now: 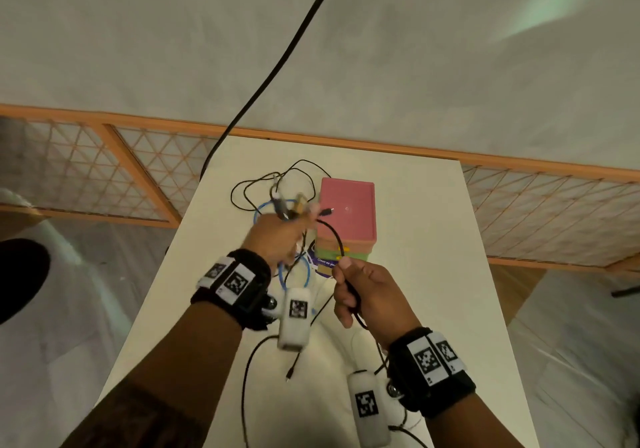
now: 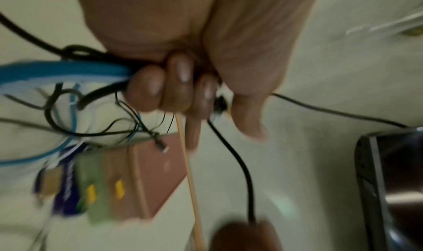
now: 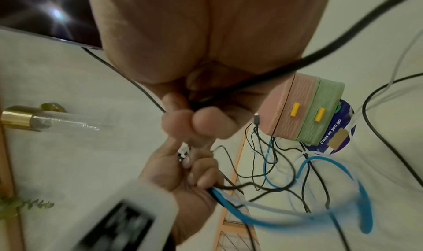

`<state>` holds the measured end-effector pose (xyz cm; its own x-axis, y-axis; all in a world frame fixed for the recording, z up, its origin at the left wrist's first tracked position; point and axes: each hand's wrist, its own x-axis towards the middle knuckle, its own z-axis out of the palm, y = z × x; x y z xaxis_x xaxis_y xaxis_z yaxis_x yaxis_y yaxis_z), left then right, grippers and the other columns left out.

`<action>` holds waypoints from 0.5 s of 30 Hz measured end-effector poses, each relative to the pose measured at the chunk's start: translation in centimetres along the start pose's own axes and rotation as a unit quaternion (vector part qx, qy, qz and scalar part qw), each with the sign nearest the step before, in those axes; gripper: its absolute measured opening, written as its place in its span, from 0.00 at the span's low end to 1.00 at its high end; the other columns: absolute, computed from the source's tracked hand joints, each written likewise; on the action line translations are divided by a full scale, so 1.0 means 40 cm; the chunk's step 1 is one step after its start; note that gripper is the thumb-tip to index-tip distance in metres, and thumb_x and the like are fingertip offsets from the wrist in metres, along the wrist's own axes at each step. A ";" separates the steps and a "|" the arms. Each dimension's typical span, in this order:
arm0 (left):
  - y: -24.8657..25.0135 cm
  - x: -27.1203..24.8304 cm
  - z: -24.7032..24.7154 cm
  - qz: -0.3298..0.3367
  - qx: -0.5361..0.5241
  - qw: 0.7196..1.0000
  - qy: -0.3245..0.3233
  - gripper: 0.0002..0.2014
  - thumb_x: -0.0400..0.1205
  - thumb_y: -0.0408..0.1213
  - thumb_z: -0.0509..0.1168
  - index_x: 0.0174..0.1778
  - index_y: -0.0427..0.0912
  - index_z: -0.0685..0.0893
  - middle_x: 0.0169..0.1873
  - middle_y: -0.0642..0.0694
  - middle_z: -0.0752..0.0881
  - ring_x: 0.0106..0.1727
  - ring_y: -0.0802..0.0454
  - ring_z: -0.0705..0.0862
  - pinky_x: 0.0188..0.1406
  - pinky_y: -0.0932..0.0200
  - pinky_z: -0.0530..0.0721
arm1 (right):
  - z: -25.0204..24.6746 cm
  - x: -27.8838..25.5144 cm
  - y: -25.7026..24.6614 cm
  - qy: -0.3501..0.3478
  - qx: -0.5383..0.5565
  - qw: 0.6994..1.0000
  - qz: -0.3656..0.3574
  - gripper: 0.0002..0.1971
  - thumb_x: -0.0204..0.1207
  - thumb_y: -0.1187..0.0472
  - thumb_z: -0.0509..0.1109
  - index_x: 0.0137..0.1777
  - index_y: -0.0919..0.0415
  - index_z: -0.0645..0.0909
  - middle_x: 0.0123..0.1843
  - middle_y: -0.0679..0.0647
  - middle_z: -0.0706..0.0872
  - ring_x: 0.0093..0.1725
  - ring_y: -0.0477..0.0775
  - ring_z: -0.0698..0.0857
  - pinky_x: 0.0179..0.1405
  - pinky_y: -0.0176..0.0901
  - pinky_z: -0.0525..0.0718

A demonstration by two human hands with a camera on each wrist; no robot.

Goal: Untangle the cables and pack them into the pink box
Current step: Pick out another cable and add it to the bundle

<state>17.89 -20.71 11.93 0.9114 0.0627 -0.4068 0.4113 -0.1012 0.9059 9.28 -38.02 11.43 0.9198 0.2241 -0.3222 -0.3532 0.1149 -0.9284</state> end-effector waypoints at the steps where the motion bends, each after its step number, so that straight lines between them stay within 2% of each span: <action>1: -0.018 -0.026 0.012 -0.006 0.018 0.997 -0.079 0.26 0.69 0.60 0.80 0.37 0.36 0.87 0.19 0.50 0.69 0.18 0.51 0.65 0.23 0.57 0.67 | 0.001 0.003 0.005 0.009 -0.004 1.000 -0.003 0.17 0.90 0.55 0.58 0.42 0.64 0.76 0.23 0.54 0.69 0.17 0.54 0.72 0.23 0.41 0.71; 2: -0.031 -0.052 0.027 -0.002 0.029 0.990 -0.139 0.20 0.73 0.54 0.80 0.36 0.39 0.86 0.20 0.49 0.68 0.19 0.51 0.64 0.22 0.58 0.66 | 0.002 0.006 0.008 0.016 -0.010 1.000 -0.002 0.17 0.91 0.55 0.58 0.42 0.64 0.76 0.23 0.53 0.69 0.17 0.54 0.72 0.23 0.41 0.71; 3: -0.038 -0.064 0.040 0.012 0.036 0.988 -0.153 0.16 0.77 0.48 0.80 0.36 0.39 0.88 0.20 0.49 0.69 0.19 0.52 0.64 0.21 0.59 0.66 | 0.003 0.008 0.011 0.017 -0.015 1.000 0.003 0.18 0.91 0.54 0.58 0.42 0.64 0.76 0.22 0.53 0.69 0.17 0.54 0.72 0.23 0.41 0.71; 4: -0.034 -0.065 0.046 0.021 0.039 0.990 -0.131 0.13 0.79 0.44 0.79 0.34 0.40 0.88 0.19 0.50 0.69 0.18 0.52 0.65 0.21 0.60 0.66 | 0.005 0.007 0.014 0.014 -0.018 1.000 0.009 0.18 0.91 0.54 0.57 0.42 0.64 0.76 0.22 0.53 0.70 0.17 0.54 0.72 0.22 0.40 0.71; 6: -0.021 -0.034 0.041 0.024 0.047 0.998 -0.016 0.14 0.79 0.41 0.79 0.30 0.43 0.85 0.18 0.51 0.70 0.17 0.53 0.66 0.20 0.61 0.67 | 0.008 -0.002 0.016 0.001 -0.018 1.000 0.019 0.18 0.91 0.56 0.58 0.41 0.64 0.76 0.22 0.53 0.69 0.17 0.53 0.71 0.23 0.40 0.71; 8: -0.007 0.015 0.017 -0.009 -0.022 0.994 0.104 0.13 0.79 0.42 0.79 0.36 0.39 0.85 0.18 0.51 0.70 0.15 0.54 0.65 0.18 0.63 0.67 | 0.013 -0.008 0.012 -0.012 -0.023 1.000 0.018 0.18 0.91 0.57 0.58 0.41 0.64 0.76 0.23 0.53 0.69 0.18 0.53 0.70 0.24 0.42 0.71; 9: -0.001 0.025 0.006 -0.020 -0.065 0.990 0.126 0.13 0.79 0.43 0.78 0.40 0.38 0.85 0.17 0.52 0.69 0.15 0.54 0.64 0.17 0.64 0.66 | 0.018 -0.008 0.010 -0.016 -0.024 0.999 0.014 0.18 0.91 0.57 0.58 0.40 0.64 0.76 0.24 0.53 0.68 0.19 0.53 0.70 0.24 0.42 0.71; 10: -0.003 0.025 0.001 -0.020 -0.080 0.991 0.108 0.14 0.80 0.45 0.77 0.43 0.37 0.85 0.16 0.53 0.68 0.14 0.54 0.64 0.17 0.64 0.66 | 0.022 -0.005 0.010 -0.016 -0.022 1.000 0.008 0.18 0.91 0.57 0.58 0.39 0.64 0.76 0.24 0.53 0.68 0.19 0.53 0.70 0.24 0.42 0.72; 12: -0.015 -0.023 0.009 -0.005 0.012 1.000 -0.020 0.18 0.79 0.53 0.76 0.37 0.41 0.84 0.17 0.51 0.69 0.15 0.53 0.66 0.19 0.62 0.68 | 0.028 0.000 0.010 -0.005 -0.024 1.000 -0.002 0.19 0.91 0.57 0.58 0.39 0.64 0.77 0.23 0.53 0.69 0.19 0.53 0.71 0.24 0.41 0.73; 13: -0.016 -0.057 0.021 0.013 0.067 0.993 -0.091 0.18 0.80 0.53 0.77 0.33 0.43 0.84 0.16 0.53 0.70 0.16 0.53 0.67 0.20 0.62 0.69 | 0.028 0.003 0.011 0.004 -0.027 1.000 -0.005 0.19 0.91 0.56 0.58 0.40 0.65 0.77 0.23 0.53 0.69 0.18 0.53 0.71 0.23 0.41 0.72; 14: -0.017 -0.077 0.030 0.037 0.099 0.986 -0.128 0.17 0.81 0.50 0.77 0.30 0.46 0.86 0.15 0.55 0.71 0.16 0.55 0.68 0.20 0.63 0.69 | 0.027 0.005 0.012 0.011 -0.029 1.000 -0.002 0.19 0.91 0.56 0.58 0.40 0.65 0.78 0.22 0.53 0.69 0.18 0.53 0.71 0.22 0.40 0.72; 15: -0.010 -0.081 0.034 0.062 0.109 0.985 -0.117 0.14 0.81 0.47 0.77 0.30 0.48 0.88 0.14 0.56 0.73 0.16 0.58 0.69 0.20 0.64 0.70 | 0.027 0.006 0.013 0.015 -0.028 1.000 0.002 0.18 0.91 0.56 0.59 0.40 0.64 0.78 0.22 0.52 0.69 0.18 0.53 0.71 0.22 0.39 0.72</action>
<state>14.79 -22.21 12.73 0.9226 -0.1924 -0.3343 0.2675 -0.3053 0.9139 9.13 -36.86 11.09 0.9232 0.1954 -0.3308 -0.3480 0.0602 -0.9356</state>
